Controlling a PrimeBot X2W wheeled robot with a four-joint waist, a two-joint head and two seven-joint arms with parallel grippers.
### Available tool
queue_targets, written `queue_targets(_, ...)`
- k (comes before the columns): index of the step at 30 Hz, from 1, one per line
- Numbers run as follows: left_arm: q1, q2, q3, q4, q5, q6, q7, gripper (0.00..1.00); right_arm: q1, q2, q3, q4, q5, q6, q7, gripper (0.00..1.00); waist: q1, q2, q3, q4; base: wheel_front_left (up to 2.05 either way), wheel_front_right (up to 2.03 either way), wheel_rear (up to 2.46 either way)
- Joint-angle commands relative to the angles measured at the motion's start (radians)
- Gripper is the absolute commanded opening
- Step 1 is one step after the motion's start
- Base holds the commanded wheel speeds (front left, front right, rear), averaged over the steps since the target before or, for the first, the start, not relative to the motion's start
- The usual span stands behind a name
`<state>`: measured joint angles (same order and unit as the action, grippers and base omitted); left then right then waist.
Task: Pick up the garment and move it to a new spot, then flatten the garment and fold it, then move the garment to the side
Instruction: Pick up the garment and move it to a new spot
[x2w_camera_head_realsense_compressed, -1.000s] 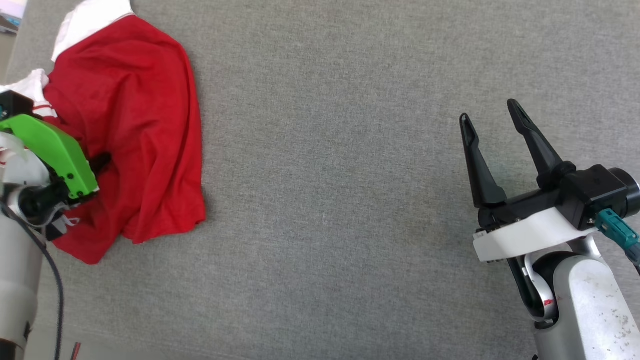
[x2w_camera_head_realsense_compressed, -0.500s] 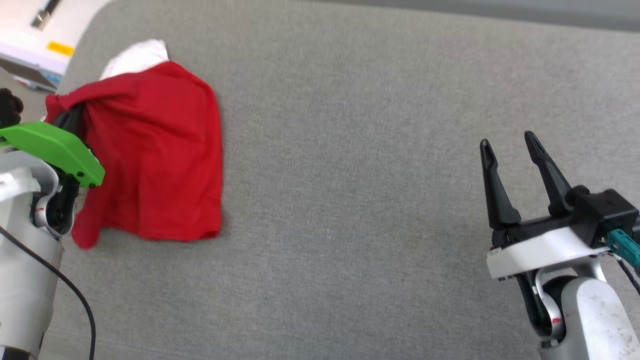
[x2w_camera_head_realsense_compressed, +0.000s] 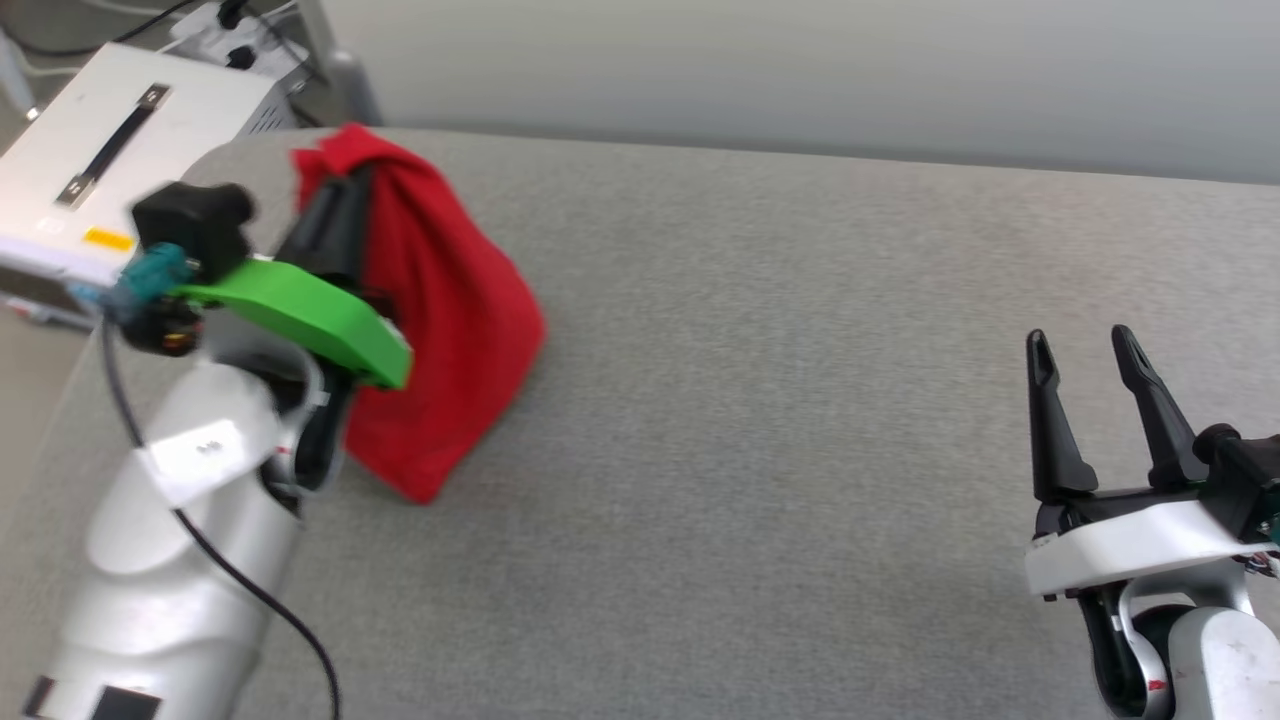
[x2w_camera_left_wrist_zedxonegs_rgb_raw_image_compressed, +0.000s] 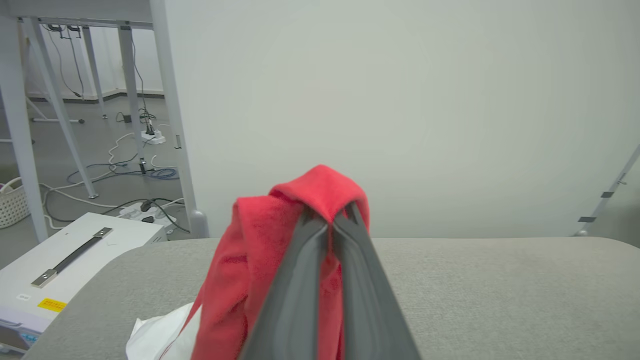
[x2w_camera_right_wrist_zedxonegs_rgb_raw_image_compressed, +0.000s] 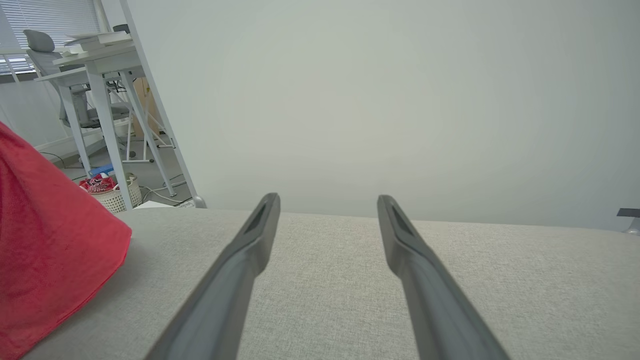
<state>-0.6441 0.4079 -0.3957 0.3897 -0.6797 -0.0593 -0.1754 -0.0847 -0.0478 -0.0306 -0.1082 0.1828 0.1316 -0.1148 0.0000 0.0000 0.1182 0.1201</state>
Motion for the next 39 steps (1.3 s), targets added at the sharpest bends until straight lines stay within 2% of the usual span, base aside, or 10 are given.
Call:
queue_targets(1,0.017,-0.022,-0.016,-0.029,0.004,0.003,0.006,0.0,0.017,-0.003,-0.009,-0.006,0.009,-0.001,0.0,1.0,0.0,0.0,-0.047,-0.075,0.0,0.0,0.0)
queue_targets(12,0.11,-0.19,-0.231,-0.125,-0.021,-0.04,0.114,0.0,0.051,-0.002,-0.059,-0.05,0.031,-0.001,0.025,1.0,0.0,0.0,0.013,-0.196,0.0,0.0,0.0)
queue_targets(22,0.192,-0.276,-0.477,-0.081,-0.039,-0.069,0.165,0.0,0.023,-0.002,-0.067,-0.065,0.037,-0.001,0.024,1.0,0.0,0.0,0.136,-0.166,0.0,0.0,0.0)
queue_targets(23,0.187,-0.283,-0.538,-0.065,-0.045,-0.071,0.168,0.0,0.008,-0.002,-0.057,-0.054,0.032,-0.001,0.022,1.0,0.0,0.0,0.141,-0.155,0.0,0.0,0.0)
queue_targets(24,0.18,-0.283,-0.555,-0.062,-0.042,-0.071,0.158,0.03,0.005,-0.002,-0.057,-0.051,0.031,-0.001,0.021,1.0,0.0,0.0,0.141,-0.149,0.0,0.0,0.0)
queue_targets(25,0.175,-0.282,-0.565,-0.059,-0.039,-0.071,0.147,0.38,0.002,-0.002,-0.057,-0.048,0.029,-0.001,0.02,1.0,0.0,0.0,0.138,-0.146,0.0,0.0,0.0)
queue_targets(26,0.17,-0.281,-0.573,-0.056,-0.035,-0.071,0.129,0.96,0.001,-0.002,-0.056,-0.044,0.027,-0.001,0.02,1.0,0.0,0.0,0.13,-0.142,0.0,0.0,0.0)
queue_targets(27,0.167,-0.279,-0.573,-0.054,-0.033,-0.071,0.111,1.0,0.001,-0.002,-0.054,-0.041,0.025,-0.001,0.02,1.0,0.0,0.0,0.123,-0.139,0.0,0.0,0.0)
queue_targets(33,0.162,-0.255,-0.549,-0.068,0.006,-0.062,-0.019,1.0,0.019,-0.002,-0.041,-0.018,0.013,-0.001,0.026,1.0,0.0,0.0,0.045,-0.124,0.0,0.0,0.0)
queue_targets(39,0.203,-0.212,-0.452,-0.142,0.031,0.003,-0.078,1.0,0.057,-0.002,-0.033,-0.012,-0.003,-0.001,0.044,1.0,0.0,0.0,-0.025,-0.104,0.0,0.0,0.0)
